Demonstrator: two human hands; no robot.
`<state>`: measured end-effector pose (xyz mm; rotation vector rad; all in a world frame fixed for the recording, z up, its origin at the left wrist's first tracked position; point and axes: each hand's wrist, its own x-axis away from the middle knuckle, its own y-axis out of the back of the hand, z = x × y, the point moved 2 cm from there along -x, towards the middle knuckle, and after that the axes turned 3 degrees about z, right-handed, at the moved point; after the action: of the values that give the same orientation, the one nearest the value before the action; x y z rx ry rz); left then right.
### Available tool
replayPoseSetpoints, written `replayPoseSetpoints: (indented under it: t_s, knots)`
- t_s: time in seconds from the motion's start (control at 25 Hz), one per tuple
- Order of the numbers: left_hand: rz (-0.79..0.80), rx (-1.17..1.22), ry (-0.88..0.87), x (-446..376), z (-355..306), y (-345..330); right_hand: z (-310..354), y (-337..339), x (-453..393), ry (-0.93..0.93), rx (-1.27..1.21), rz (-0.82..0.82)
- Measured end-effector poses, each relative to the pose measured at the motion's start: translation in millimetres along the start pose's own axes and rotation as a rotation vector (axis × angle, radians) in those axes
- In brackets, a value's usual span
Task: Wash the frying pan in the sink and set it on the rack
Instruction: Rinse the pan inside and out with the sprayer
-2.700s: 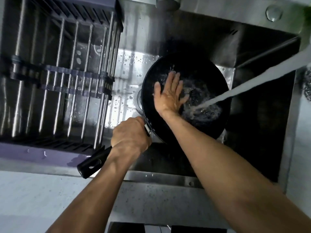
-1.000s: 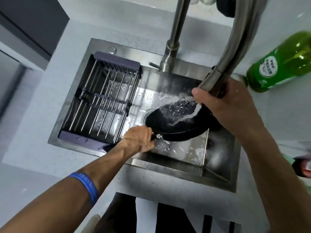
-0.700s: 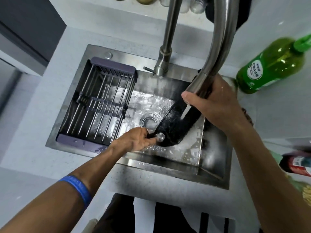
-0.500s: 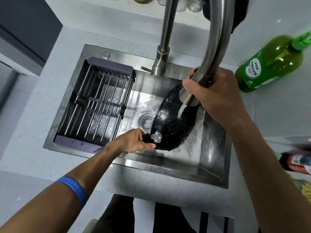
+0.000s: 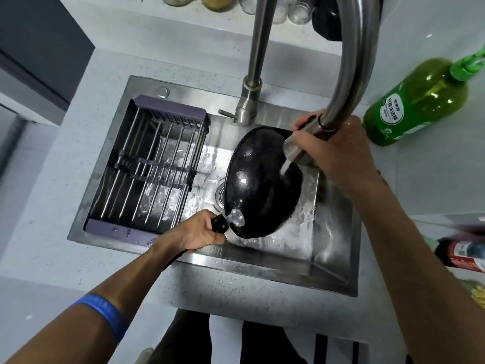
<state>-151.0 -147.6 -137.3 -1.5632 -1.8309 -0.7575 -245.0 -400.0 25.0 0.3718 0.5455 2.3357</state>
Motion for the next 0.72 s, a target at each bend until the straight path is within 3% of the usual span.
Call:
replayPoseSetpoints:
  t_s: [0.36,0.52,0.6,0.72]
  knots:
    - [0.020,-0.128,0.024,-2.9,-2.2,-4.0,-10.0,11.0,-17.4,-0.002,0.060,0.046]
    - [0.013,-0.179,-0.057,1.5,-8.2,-5.6,-20.6,29.0,-25.9,-0.055,0.049,-0.029]
    - [-0.063,-0.369,-0.082,3.0,-11.2,-5.8,-20.4,18.2,-26.2,-0.072,-0.051,-0.003]
    - [-0.249,-0.891,-0.092,13.1,-23.5,-5.3,-19.9,11.8,-21.5,-0.037,-0.041,-0.014]
